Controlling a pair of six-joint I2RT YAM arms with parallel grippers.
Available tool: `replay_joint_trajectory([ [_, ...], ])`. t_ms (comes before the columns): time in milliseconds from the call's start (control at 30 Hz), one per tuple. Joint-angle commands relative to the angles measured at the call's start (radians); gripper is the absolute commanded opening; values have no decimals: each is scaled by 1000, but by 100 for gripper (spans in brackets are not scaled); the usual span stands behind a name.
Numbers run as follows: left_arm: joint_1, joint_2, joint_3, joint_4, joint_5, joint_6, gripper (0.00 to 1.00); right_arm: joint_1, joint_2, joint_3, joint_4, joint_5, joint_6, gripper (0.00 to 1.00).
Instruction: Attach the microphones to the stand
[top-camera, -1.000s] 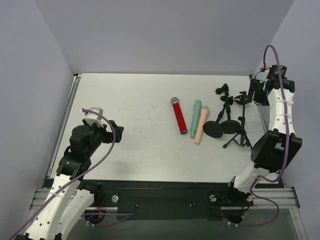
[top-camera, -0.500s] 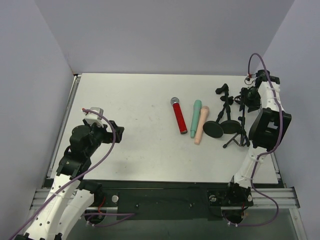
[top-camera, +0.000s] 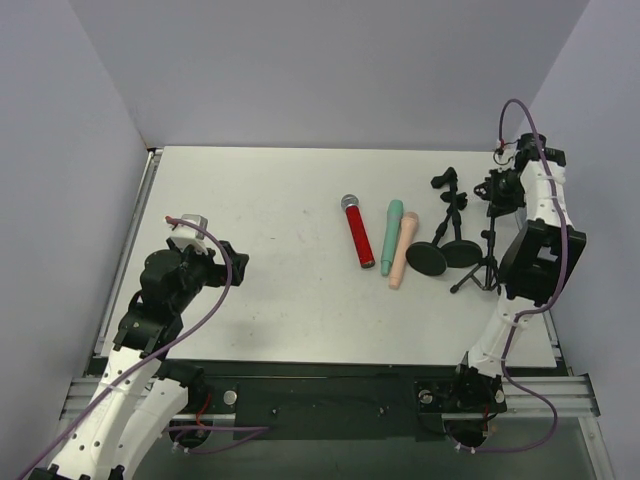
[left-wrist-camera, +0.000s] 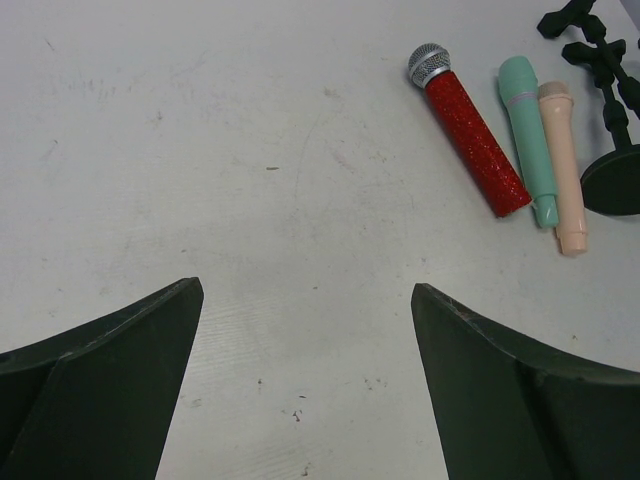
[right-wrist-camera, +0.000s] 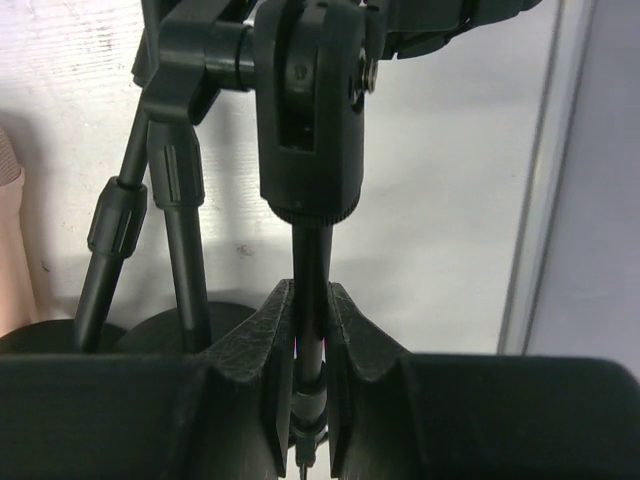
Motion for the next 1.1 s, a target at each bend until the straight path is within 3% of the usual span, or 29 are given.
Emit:
replay_joint_trajectory([
  [0, 7, -12, 7, 23, 9, 10, 97, -9, -196, 0, -2, 35, -51, 0],
  [167, 7, -13, 7, 26, 22, 7, 97, -9, -347, 8, 14, 29, -94, 0],
  [300, 7, -18, 9, 37, 47, -2, 97, 5, -452, 49, 14, -64, -100, 0],
  [400, 6, -19, 11, 69, 148, -16, 97, 37, -528, 56, 41, -173, -100, 0],
  [533, -2, -2, -3, 233, 361, -120, 97, 155, -637, 19, 87, -355, -114, 0],
  [667, -58, 60, -6, 527, 498, -296, 97, 287, -683, -24, 115, -570, -89, 0],
  [767, -182, 152, 0, 757, 483, -375, 97, 389, -710, -105, 187, -731, -40, 0],
  [900, -406, 278, 73, 805, 331, -280, 97, 506, -743, -237, 306, -859, 29, 0],
  [1000, -486, 329, 104, 837, 208, -212, 97, 546, -758, -291, 362, -913, 70, 0],
  [1067, -494, 343, 92, 930, 174, -265, 96, 558, -770, -323, 398, -942, 95, 0],
])
